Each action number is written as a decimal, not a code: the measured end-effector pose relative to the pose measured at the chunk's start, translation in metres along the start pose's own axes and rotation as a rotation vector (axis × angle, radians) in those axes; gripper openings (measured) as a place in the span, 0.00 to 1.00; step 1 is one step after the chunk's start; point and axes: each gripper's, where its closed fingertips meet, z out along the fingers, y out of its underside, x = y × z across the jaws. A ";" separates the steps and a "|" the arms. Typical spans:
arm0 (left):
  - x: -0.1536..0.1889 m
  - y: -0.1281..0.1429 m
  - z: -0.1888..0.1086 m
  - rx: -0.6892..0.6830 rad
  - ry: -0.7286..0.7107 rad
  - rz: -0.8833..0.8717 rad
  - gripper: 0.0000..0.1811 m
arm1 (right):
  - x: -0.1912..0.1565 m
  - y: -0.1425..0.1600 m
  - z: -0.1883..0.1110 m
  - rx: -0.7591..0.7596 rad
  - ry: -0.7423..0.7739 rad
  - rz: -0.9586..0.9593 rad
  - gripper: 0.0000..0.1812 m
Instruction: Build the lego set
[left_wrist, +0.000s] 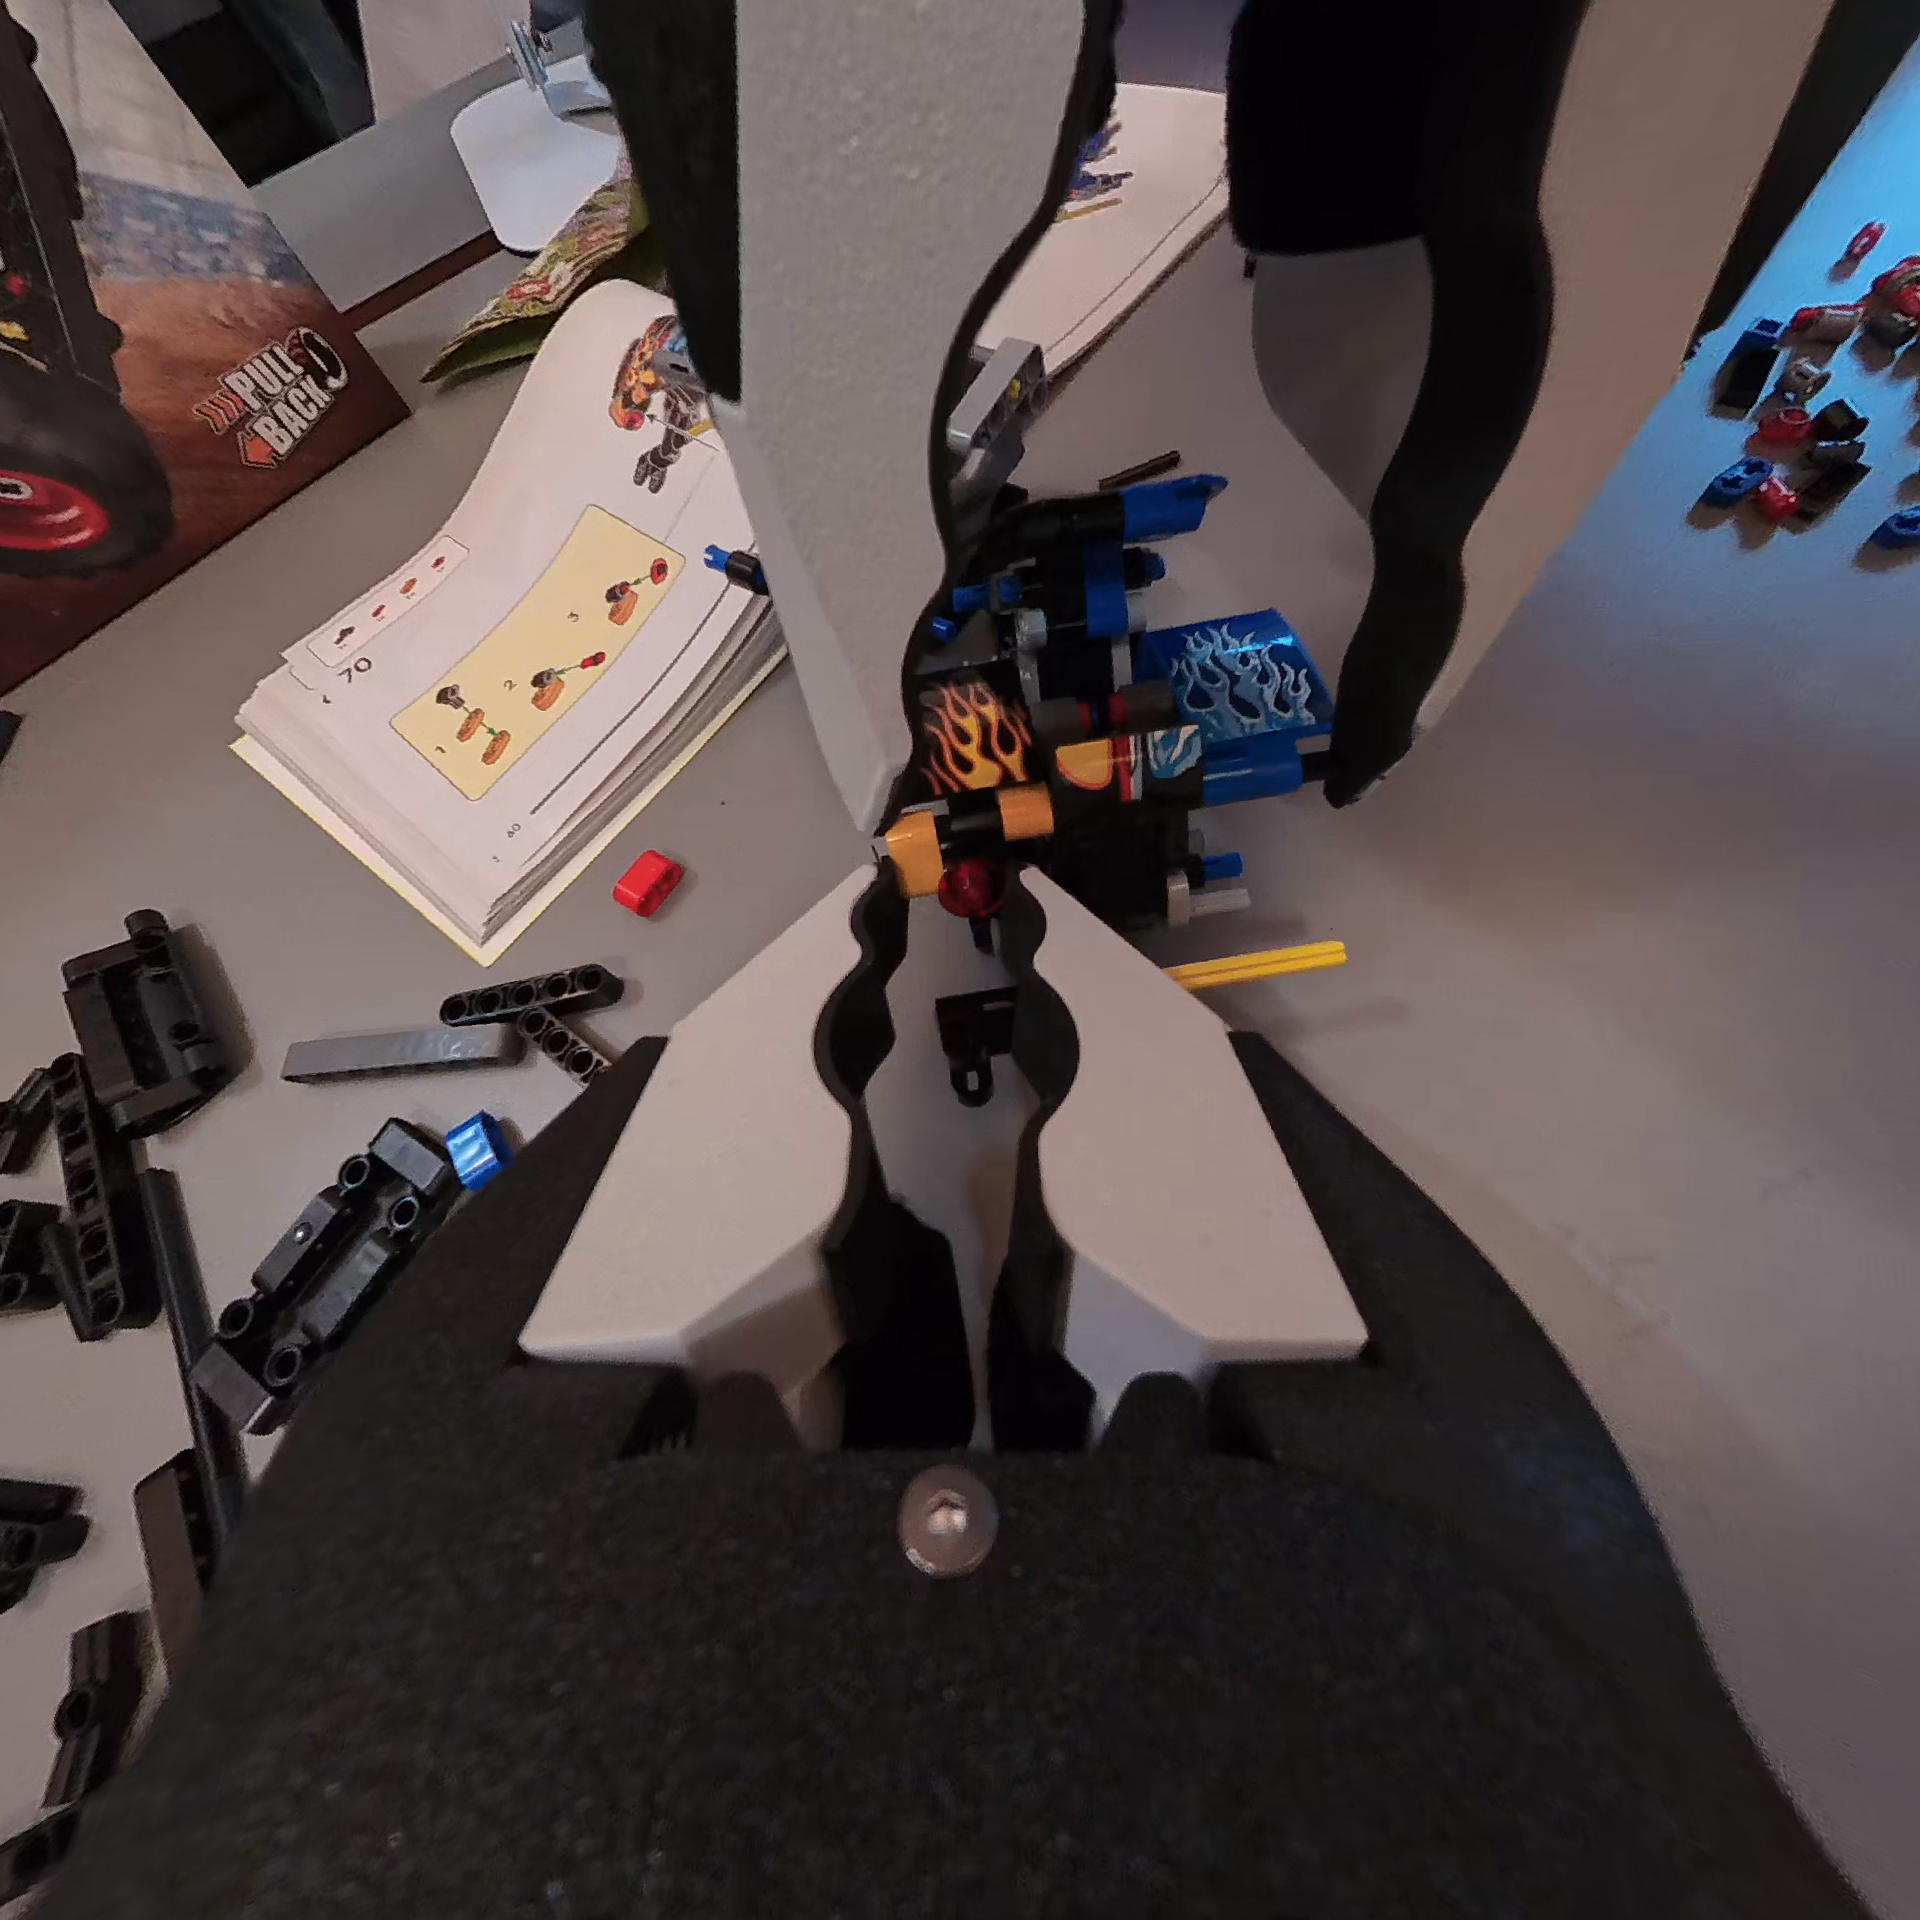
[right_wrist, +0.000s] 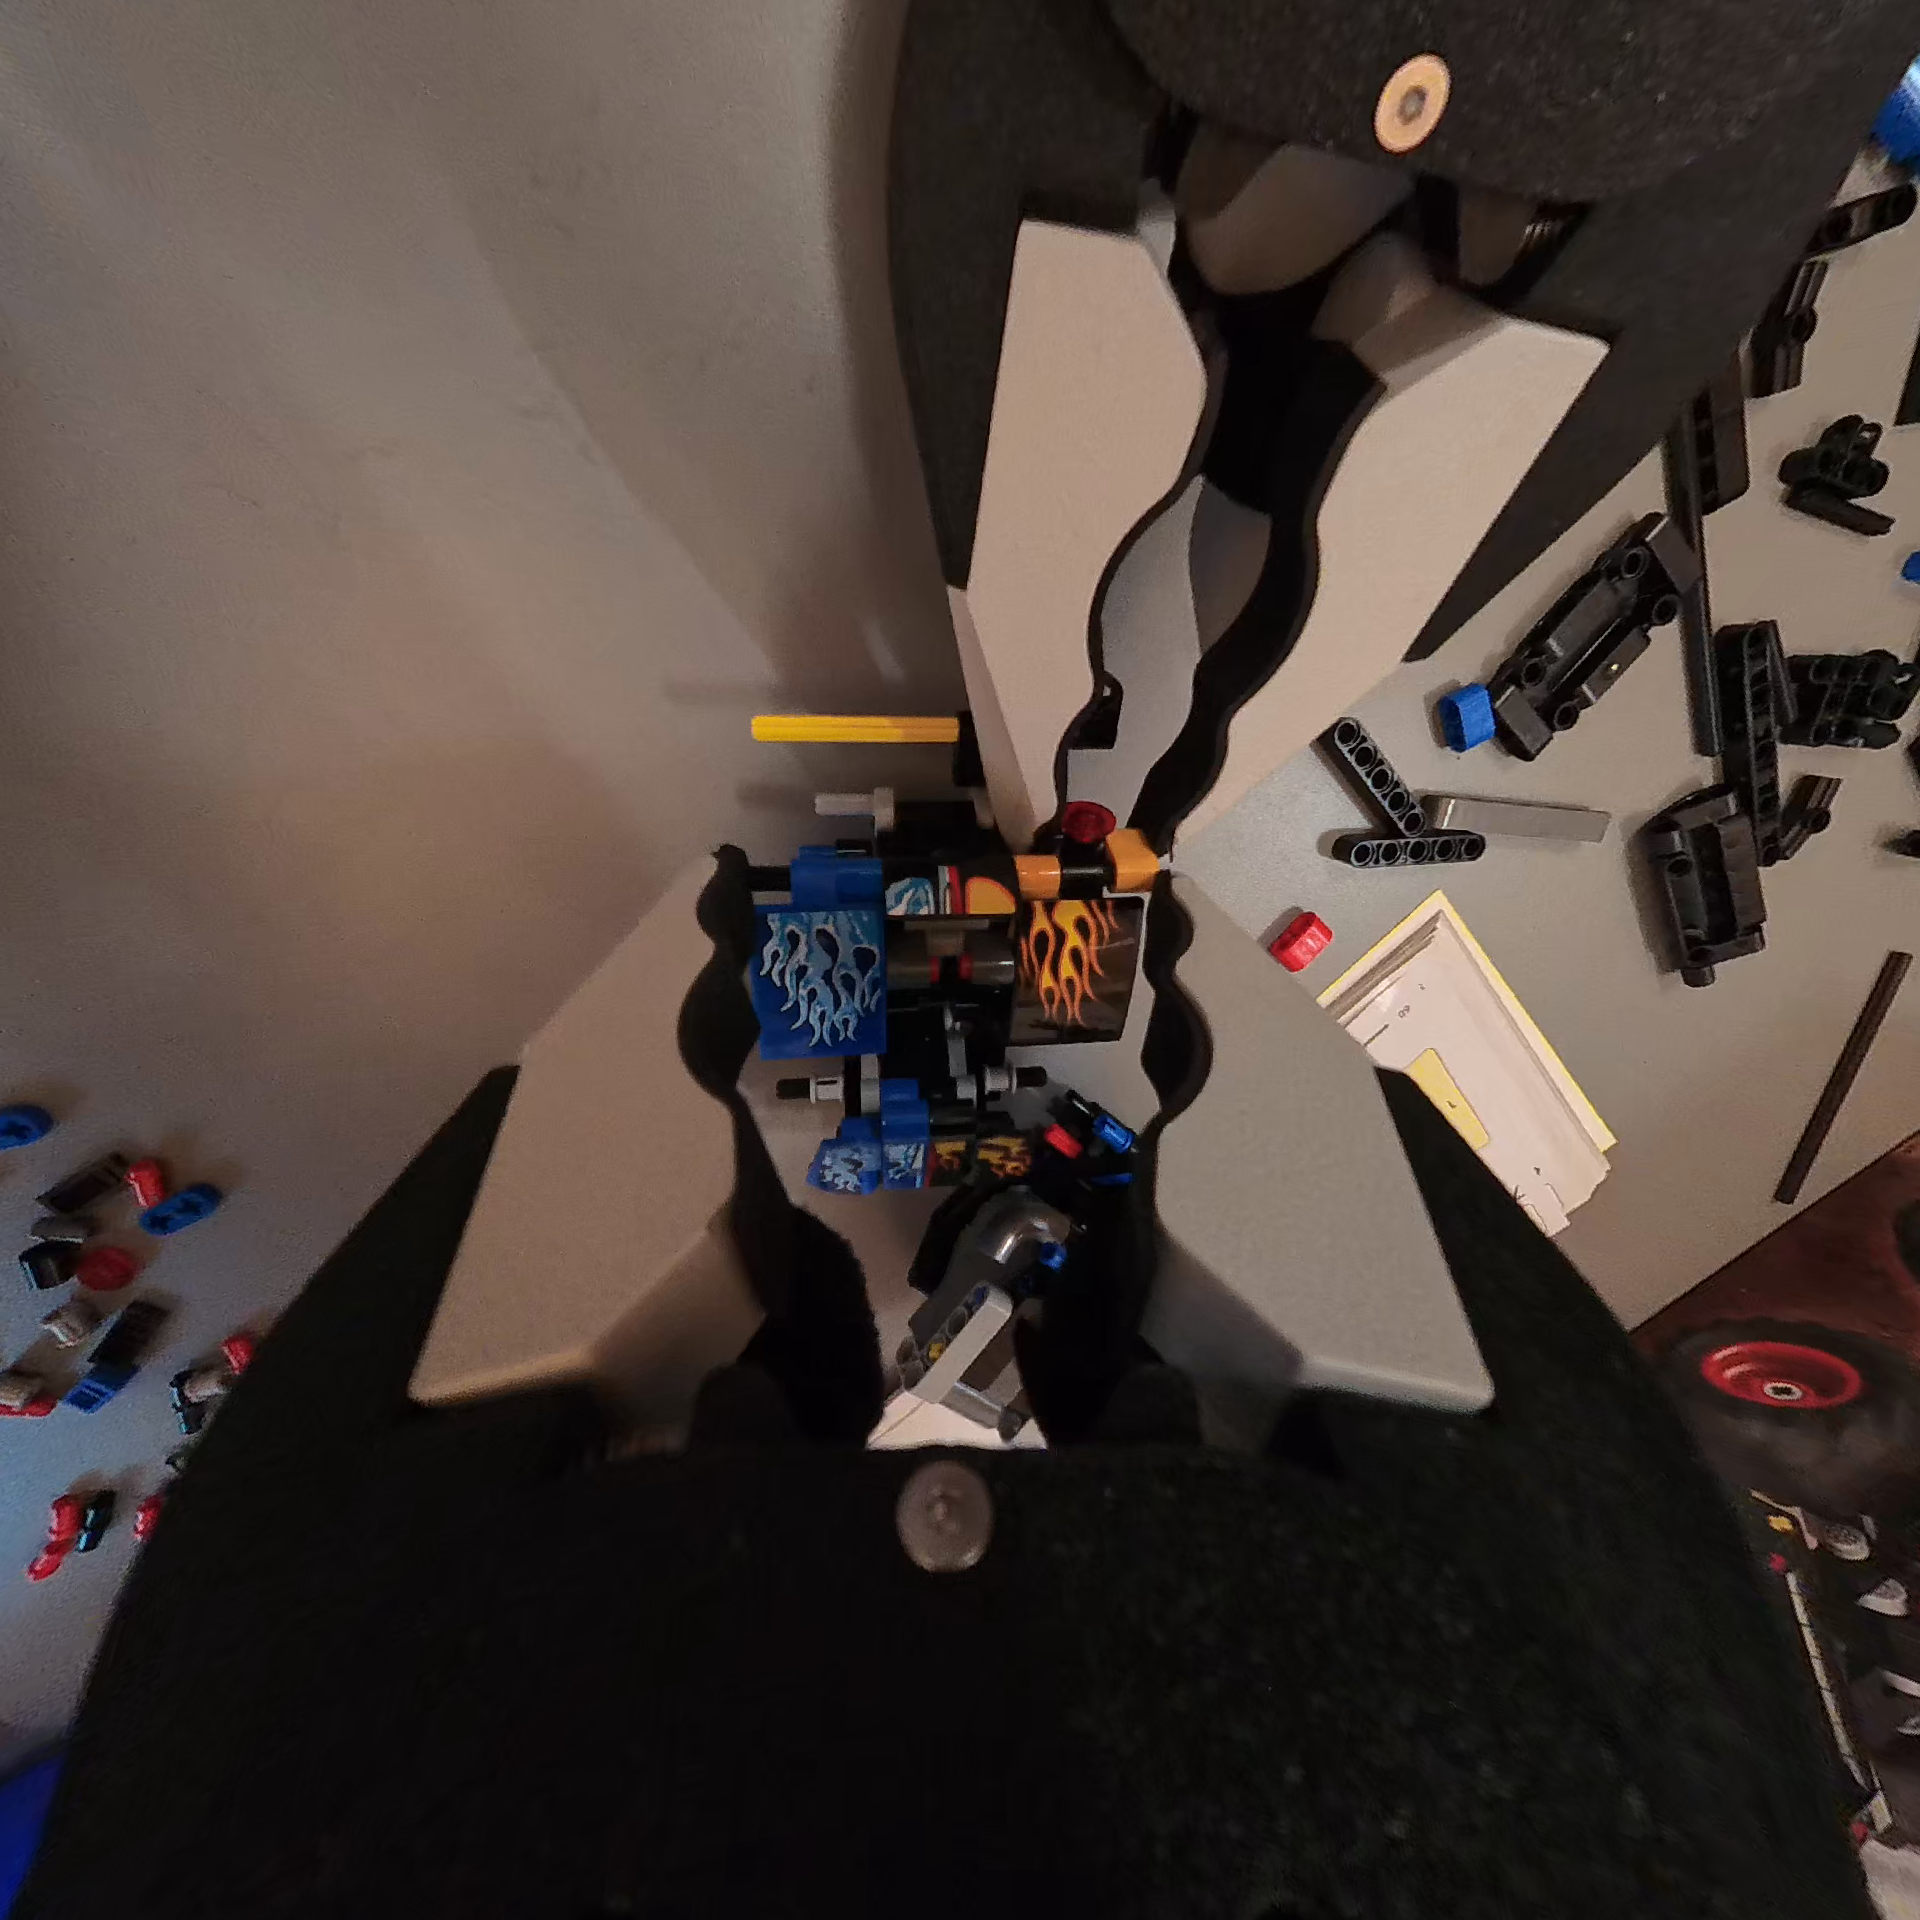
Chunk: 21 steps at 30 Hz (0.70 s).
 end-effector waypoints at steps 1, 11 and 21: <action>0.000 0.000 0.000 0.000 -0.006 0.006 0.08 | 0.000 0.000 0.000 -0.004 0.003 -0.004 0.41; -0.002 -0.001 0.001 0.004 -0.061 0.081 0.08 | 0.000 0.002 0.000 -0.015 0.022 -0.027 0.41; -0.003 -0.002 0.002 0.002 -0.111 0.131 0.08 | 0.000 0.003 0.000 -0.024 0.021 -0.037 0.41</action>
